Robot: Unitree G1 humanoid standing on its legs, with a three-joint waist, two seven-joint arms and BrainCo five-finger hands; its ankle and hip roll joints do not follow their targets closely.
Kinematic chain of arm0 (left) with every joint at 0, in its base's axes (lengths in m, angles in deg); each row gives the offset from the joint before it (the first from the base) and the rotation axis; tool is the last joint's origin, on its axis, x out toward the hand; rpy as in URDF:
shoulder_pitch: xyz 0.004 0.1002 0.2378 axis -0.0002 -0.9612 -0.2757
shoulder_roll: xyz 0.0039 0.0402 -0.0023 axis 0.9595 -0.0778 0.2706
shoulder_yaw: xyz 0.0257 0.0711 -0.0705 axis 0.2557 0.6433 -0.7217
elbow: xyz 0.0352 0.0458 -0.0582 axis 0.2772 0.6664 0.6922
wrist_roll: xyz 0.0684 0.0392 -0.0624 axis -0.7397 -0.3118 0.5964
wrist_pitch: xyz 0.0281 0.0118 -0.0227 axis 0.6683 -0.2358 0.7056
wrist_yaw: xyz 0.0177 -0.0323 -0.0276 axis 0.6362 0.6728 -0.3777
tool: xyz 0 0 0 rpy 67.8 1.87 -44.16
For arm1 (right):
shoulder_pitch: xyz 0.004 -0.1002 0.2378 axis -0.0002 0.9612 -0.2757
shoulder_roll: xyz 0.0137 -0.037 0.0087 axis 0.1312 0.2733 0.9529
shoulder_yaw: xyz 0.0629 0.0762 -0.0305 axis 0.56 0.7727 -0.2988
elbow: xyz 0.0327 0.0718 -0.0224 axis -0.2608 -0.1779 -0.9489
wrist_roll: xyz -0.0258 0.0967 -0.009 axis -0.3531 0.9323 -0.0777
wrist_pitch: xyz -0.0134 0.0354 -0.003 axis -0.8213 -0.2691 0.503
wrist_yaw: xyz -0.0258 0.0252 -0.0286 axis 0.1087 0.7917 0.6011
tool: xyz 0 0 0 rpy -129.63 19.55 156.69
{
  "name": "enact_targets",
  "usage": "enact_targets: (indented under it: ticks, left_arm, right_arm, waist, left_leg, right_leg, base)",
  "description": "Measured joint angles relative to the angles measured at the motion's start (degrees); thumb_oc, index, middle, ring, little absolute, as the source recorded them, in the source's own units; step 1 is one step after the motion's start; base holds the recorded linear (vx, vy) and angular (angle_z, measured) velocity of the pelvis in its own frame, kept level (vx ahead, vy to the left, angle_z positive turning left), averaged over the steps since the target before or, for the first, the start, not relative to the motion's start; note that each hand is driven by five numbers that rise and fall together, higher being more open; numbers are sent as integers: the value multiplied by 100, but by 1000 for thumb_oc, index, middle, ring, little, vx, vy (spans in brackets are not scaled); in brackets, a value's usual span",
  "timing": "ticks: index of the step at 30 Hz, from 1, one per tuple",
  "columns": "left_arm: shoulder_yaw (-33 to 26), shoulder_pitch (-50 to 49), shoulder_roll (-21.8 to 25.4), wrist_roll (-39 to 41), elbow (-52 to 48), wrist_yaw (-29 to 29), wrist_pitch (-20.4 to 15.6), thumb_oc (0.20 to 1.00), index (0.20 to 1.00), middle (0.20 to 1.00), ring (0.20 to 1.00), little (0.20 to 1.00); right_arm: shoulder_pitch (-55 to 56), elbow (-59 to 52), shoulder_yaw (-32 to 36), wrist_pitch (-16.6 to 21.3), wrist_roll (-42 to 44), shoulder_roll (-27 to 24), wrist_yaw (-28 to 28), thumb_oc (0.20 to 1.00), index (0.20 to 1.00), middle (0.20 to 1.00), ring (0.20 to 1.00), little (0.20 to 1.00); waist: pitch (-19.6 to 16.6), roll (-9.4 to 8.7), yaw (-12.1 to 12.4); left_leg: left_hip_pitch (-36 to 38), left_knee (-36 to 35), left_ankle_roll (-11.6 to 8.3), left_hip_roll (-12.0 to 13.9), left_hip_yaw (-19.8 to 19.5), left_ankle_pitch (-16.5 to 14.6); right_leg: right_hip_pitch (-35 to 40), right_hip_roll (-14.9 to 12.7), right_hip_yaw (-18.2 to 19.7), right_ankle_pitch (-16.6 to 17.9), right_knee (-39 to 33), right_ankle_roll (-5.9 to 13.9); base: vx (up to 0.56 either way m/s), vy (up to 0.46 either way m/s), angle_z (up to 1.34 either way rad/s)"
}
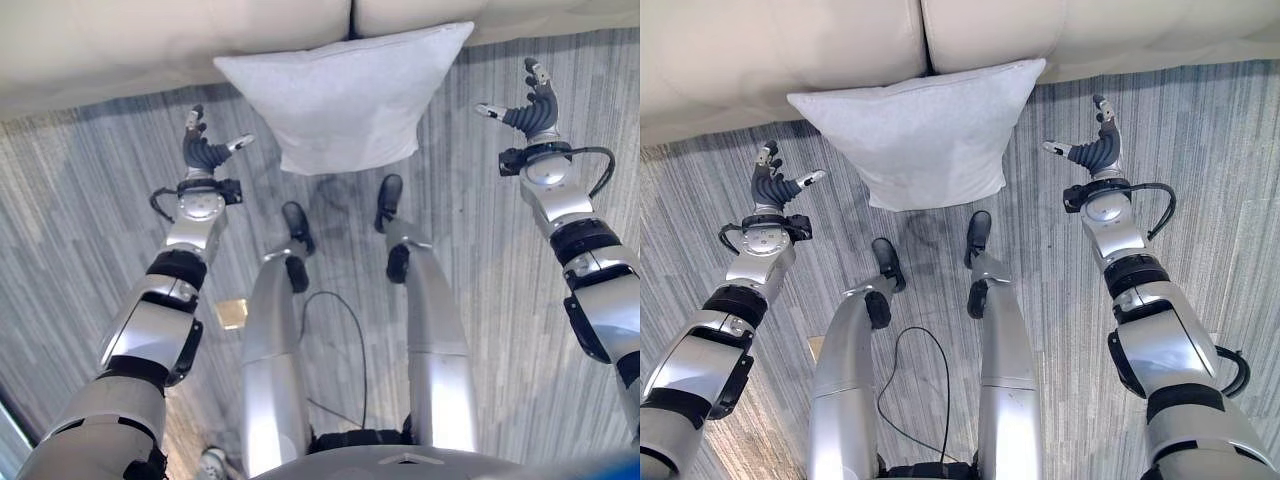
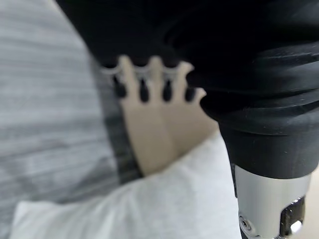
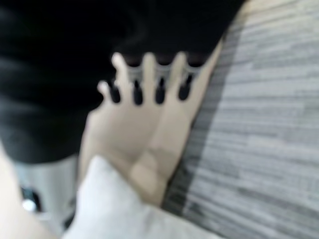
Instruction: Pick up all the scattered cushions and arrange them neatly on the sofa.
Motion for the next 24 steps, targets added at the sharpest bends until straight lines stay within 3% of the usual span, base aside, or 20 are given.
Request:
enact_targets:
  ticks: [13, 20, 24]
  left_arm:
    - [733, 957, 191, 159, -136, 130, 33, 1000, 1000, 1000, 1000, 1000]
    - [1161, 1704, 124, 173, -5, 121, 121, 1000, 1000, 1000, 1000, 1000]
    - [1217, 1781, 72, 206, -78, 75, 122, 1000, 1000, 1000, 1000, 1000]
  right_arm:
    - [-711, 143, -416, -85, 106, -139, -1, 1000, 1000, 1000, 1000, 1000]
    - [-1220, 1117, -727, -329, 106, 32, 45, 1000, 1000, 1000, 1000, 1000]
    - [-1315, 1135, -716, -397, 116, 25, 114, 1000, 1000, 1000, 1000, 1000]
  waist:
    - [-6, 7, 133]
    - [-9, 13, 173]
    - [-17, 28, 194]
  left_leg:
    - [-1742, 1336, 122, 73, -192, -229]
    - [-1942, 1481, 146, 88, -226, -259]
    - [-1968, 1470, 144, 73, -226, -271]
  right_leg:
    - [-1663, -144, 41, -179, 1197, -106]
    - [-1839, -145, 67, -179, 1274, -79]
    - [-1878, -145, 70, -189, 1290, -95]
  base:
    - [23, -40, 4]
    - [12, -10, -1]
    - [17, -6, 1]
